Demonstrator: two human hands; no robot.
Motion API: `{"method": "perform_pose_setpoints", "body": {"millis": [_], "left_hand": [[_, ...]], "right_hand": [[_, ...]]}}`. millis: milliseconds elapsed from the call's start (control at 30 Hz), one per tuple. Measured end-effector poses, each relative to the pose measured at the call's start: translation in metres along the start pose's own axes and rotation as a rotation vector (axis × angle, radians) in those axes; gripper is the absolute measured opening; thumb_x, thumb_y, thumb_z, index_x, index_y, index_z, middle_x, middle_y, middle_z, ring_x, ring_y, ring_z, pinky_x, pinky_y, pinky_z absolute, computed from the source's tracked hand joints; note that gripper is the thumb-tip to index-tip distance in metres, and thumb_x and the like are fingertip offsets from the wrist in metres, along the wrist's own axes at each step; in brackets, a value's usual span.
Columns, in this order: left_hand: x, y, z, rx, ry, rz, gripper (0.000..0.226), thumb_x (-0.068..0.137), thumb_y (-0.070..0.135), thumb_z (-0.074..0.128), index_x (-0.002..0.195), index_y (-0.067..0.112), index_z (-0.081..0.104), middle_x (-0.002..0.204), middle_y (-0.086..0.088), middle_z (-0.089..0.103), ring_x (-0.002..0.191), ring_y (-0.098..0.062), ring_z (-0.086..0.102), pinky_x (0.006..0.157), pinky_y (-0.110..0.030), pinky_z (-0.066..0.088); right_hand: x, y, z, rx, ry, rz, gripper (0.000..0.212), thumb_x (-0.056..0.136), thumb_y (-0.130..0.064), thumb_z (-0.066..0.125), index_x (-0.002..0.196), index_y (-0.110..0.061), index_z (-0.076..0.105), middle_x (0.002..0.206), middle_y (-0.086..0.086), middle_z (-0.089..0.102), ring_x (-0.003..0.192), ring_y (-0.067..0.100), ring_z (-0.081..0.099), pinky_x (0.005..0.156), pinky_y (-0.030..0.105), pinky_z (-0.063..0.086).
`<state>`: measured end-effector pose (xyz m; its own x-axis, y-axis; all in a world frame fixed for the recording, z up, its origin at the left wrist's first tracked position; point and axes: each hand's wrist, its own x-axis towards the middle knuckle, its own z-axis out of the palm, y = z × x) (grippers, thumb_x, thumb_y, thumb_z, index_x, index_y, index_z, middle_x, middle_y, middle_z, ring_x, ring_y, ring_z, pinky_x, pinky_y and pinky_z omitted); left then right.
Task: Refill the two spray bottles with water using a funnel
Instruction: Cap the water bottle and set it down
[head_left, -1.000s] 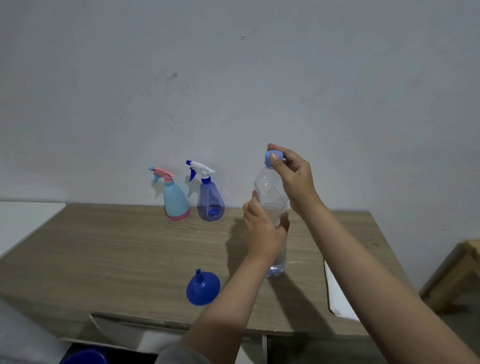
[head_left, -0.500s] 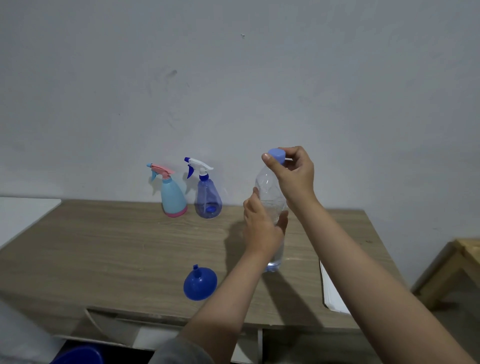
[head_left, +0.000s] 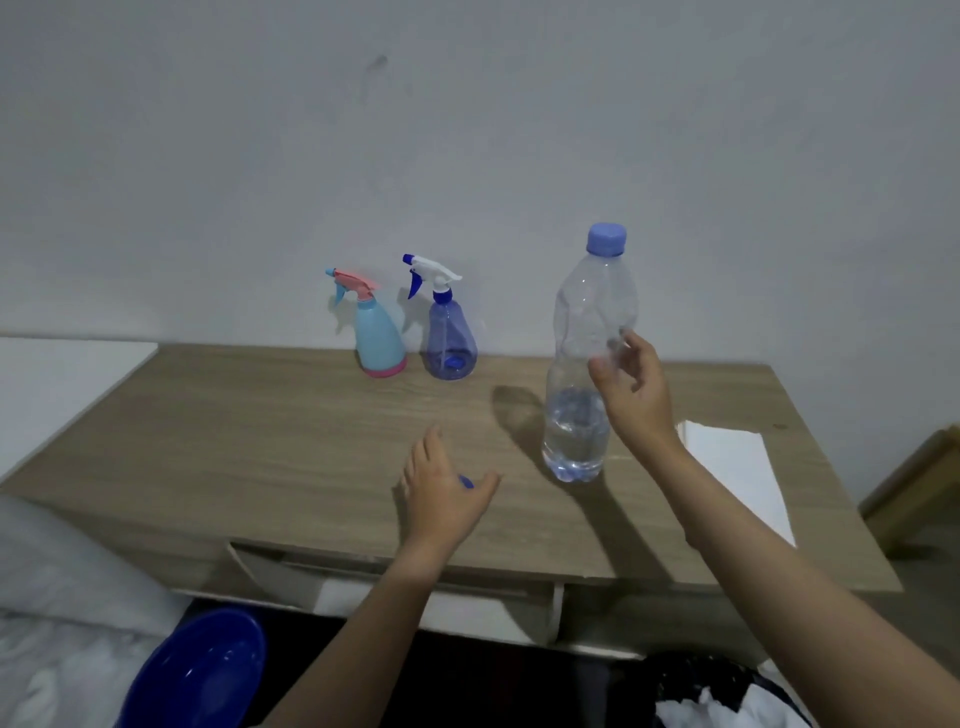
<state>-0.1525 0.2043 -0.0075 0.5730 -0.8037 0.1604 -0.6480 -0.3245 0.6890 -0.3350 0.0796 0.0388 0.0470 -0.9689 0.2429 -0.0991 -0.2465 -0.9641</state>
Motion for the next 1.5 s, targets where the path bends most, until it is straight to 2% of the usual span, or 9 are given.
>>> {"method": "perform_pose_setpoints", "body": {"millis": [167, 367, 467, 667, 767, 900, 1033, 1300, 1500], "left_hand": [[0.006, -0.062, -0.007, -0.032, -0.172, -0.168, 0.11, 0.056, 0.048, 0.083, 0.145, 0.014, 0.029, 0.145, -0.006, 0.039, 0.133, -0.025, 0.037, 0.109, -0.043, 0.034], [0.026, -0.083, -0.007, 0.11, -0.343, -0.055, 0.098, 0.056, 0.05, 0.08, 0.141, 0.025, 0.038, 0.14, 0.003, 0.046, 0.13, -0.021, 0.041, 0.104, -0.045, 0.037], [0.03, -0.085, -0.007, 0.162, -0.383, 0.009, 0.084, 0.058, 0.051, 0.078, 0.133, 0.034, 0.044, 0.132, 0.01, 0.05, 0.124, -0.017, 0.045, 0.103, -0.044, 0.036], [0.049, -0.069, -0.003, 0.145, -0.318, 0.098, 0.073, 0.058, 0.059, 0.075, 0.124, 0.036, 0.05, 0.121, 0.014, 0.053, 0.116, -0.013, 0.049, 0.099, -0.04, 0.035], [0.075, -0.046, 0.007, 0.107, -0.278, 0.135, 0.072, 0.06, 0.059, 0.075, 0.123, 0.033, 0.052, 0.12, 0.008, 0.054, 0.116, -0.016, 0.049, 0.099, -0.04, 0.037], [0.122, -0.01, 0.035, 0.085, -0.297, 0.162, 0.071, 0.062, 0.061, 0.072, 0.122, 0.028, 0.053, 0.118, 0.0, 0.054, 0.115, -0.023, 0.049, 0.099, -0.044, 0.039], [0.167, 0.022, 0.073, 0.102, -0.316, 0.167, 0.071, 0.065, 0.062, 0.071, 0.122, 0.025, 0.053, 0.12, -0.006, 0.053, 0.117, -0.029, 0.047, 0.1, -0.046, 0.038], [0.212, 0.043, 0.133, 0.204, -0.313, 0.116, 0.071, 0.068, 0.064, 0.068, 0.12, 0.02, 0.05, 0.118, -0.009, 0.051, 0.113, -0.031, 0.049, 0.094, -0.044, 0.038], [0.223, 0.045, 0.159, 0.231, -0.267, 0.005, 0.072, 0.068, 0.061, 0.071, 0.119, 0.016, 0.048, 0.122, -0.01, 0.05, 0.116, -0.031, 0.047, 0.096, -0.046, 0.035]], "right_hand": [[-0.029, 0.034, 0.016, -0.04, -0.001, 0.122, 0.088, 0.064, -0.036, 0.084, 0.137, -0.019, 0.039, 0.133, -0.002, 0.05, 0.117, 0.011, 0.05, 0.094, 0.024, 0.041], [-0.033, 0.044, 0.035, -0.115, 0.058, 0.161, 0.097, 0.056, -0.025, 0.091, 0.134, -0.019, 0.035, 0.124, 0.0, 0.049, 0.111, 0.017, 0.051, 0.088, 0.028, 0.044], [-0.033, 0.046, 0.044, -0.161, 0.145, 0.157, 0.091, 0.058, -0.023, 0.091, 0.13, -0.016, 0.037, 0.118, -0.004, 0.047, 0.106, 0.015, 0.05, 0.077, 0.016, 0.04], [-0.026, 0.053, 0.05, -0.185, 0.233, 0.179, 0.086, 0.06, -0.026, 0.089, 0.13, -0.018, 0.039, 0.117, -0.005, 0.05, 0.103, 0.014, 0.053, 0.08, 0.023, 0.044], [-0.014, 0.054, 0.049, -0.222, 0.268, 0.162, 0.082, 0.058, -0.027, 0.09, 0.124, -0.018, 0.042, 0.113, -0.004, 0.051, 0.101, 0.014, 0.053, 0.081, 0.027, 0.045], [0.017, 0.053, 0.046, -0.222, 0.299, 0.113, 0.077, 0.057, -0.026, 0.091, 0.116, -0.02, 0.042, 0.11, -0.001, 0.054, 0.1, 0.015, 0.056, 0.076, 0.016, 0.042], [0.061, 0.058, 0.045, -0.229, 0.325, 0.074, 0.085, 0.056, -0.025, 0.091, 0.125, -0.019, 0.042, 0.117, -0.002, 0.053, 0.106, 0.015, 0.054, 0.086, 0.024, 0.044], [0.132, 0.083, 0.039, -0.23, 0.333, 0.045, 0.085, 0.06, -0.021, 0.089, 0.128, -0.015, 0.038, 0.113, -0.007, 0.05, 0.1, 0.009, 0.053, 0.077, 0.003, 0.039], [0.154, 0.098, 0.039, -0.214, 0.34, 0.077, 0.089, 0.059, -0.023, 0.09, 0.13, -0.017, 0.037, 0.12, -0.006, 0.046, 0.107, 0.01, 0.049, 0.077, 0.001, 0.035]]}}
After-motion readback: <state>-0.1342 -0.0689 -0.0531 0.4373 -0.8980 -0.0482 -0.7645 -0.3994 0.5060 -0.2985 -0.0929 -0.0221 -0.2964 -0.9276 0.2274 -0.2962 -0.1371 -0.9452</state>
